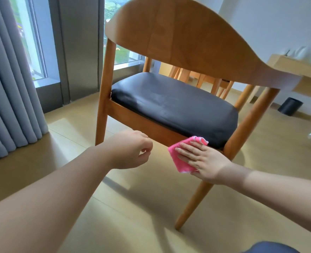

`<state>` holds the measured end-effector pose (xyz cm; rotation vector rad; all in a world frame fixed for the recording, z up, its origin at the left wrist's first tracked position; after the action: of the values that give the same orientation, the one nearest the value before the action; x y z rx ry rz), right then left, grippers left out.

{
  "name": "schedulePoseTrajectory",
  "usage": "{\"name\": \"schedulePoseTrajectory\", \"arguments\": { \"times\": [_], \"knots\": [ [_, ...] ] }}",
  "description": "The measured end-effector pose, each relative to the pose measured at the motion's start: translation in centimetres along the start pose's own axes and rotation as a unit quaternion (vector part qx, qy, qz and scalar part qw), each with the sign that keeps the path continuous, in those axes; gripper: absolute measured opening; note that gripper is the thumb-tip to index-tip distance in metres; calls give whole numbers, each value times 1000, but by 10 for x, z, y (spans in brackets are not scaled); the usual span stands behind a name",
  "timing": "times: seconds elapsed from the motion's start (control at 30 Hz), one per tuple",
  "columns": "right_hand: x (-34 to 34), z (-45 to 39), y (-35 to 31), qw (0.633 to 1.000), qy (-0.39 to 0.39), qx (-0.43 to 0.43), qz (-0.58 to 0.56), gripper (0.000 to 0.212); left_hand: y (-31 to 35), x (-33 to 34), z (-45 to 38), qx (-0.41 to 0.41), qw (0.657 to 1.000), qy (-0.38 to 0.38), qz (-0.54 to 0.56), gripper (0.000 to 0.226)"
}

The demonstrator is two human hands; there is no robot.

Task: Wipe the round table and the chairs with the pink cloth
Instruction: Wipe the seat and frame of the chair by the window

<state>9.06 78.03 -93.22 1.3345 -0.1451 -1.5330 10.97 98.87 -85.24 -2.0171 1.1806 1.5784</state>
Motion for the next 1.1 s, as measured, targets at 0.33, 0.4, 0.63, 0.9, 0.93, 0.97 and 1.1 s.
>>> {"name": "schedulePoseTrajectory", "arguments": {
  "times": [0.33, 0.4, 0.63, 0.9, 0.93, 0.97, 1.1],
  "knots": [
    [-12, 78, -2, 996, 92, 14, -7, 47, 29, 23, 2, 55, 998, -38, -18, 18],
    [-3, 86, 0, 998, 54, 22, -14, 53, 30, 24, 2, 58, 997, -37, -23, 19],
    [0, 94, -1, 998, 33, 47, -33, 54, 28, 20, 0, 52, 998, -29, -21, 19],
    [-6, 83, -3, 996, 80, 38, -19, 48, 8, 13, 6, 29, 999, -11, -8, 16],
    [-6, 80, -3, 996, 79, 34, -20, 46, 4, 12, 8, 22, 1000, -12, -8, 15],
    [-7, 75, -4, 996, 78, 34, -22, 43, 0, 11, 10, 15, 1000, -15, -7, 15],
    [-4, 43, -1, 997, 48, 43, -45, 47, -17, 3, 14, -15, 1000, -20, -1, 14]
  ]
}}
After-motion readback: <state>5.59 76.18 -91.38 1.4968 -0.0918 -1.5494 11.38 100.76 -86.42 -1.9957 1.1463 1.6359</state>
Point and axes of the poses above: each hand's wrist, its own z-axis away from the middle knuckle, its own x-axis out of the palm, y = z × x, the point moved 8 cm from there along -z, towards the middle knuckle, and after that the axes turned 8 degrees about -x, right-handed, at the moved point
